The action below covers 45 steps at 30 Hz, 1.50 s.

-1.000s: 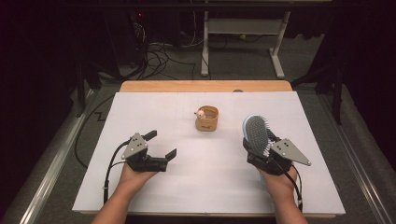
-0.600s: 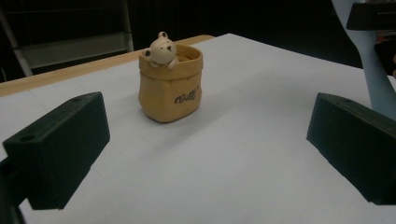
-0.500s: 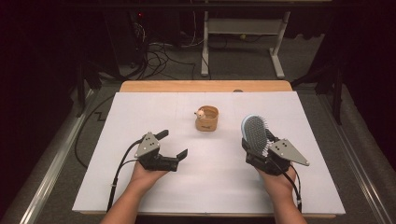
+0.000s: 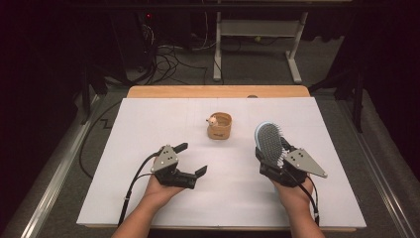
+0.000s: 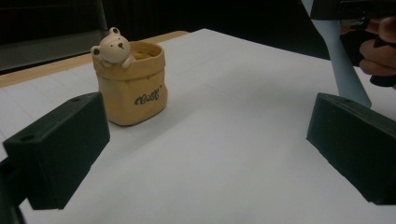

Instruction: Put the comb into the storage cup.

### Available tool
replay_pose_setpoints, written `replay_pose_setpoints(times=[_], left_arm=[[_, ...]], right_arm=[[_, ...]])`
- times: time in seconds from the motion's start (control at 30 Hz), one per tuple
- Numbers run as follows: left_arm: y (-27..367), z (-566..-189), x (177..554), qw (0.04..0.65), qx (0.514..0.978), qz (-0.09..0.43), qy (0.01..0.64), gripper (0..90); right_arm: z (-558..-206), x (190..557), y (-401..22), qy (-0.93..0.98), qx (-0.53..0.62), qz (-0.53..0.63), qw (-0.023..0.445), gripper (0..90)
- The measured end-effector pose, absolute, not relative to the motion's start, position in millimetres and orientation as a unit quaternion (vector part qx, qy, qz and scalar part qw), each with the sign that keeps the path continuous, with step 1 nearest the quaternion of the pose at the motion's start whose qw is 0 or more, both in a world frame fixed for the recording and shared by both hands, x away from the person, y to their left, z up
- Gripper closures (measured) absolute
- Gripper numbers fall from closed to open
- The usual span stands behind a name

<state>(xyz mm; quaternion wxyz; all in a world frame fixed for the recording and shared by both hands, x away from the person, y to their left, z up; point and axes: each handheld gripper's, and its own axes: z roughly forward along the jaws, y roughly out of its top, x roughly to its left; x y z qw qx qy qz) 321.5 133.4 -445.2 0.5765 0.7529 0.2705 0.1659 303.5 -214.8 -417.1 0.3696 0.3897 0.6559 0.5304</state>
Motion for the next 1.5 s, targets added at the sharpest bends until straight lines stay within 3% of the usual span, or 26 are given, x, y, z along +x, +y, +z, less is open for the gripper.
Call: replay_pose_setpoints(times=[0.83,1.5], left_arm=[[139,-446,321,0.572,0.754,0.166,0.277,0.0],[142,-435,313,0.585,0.745,0.169,0.273,0.0]], right_arm=[[-403,324,-169,0.665,0.351,0.543,0.372,20.5],[-418,309,-153,0.687,0.326,0.533,0.37,20.5]])
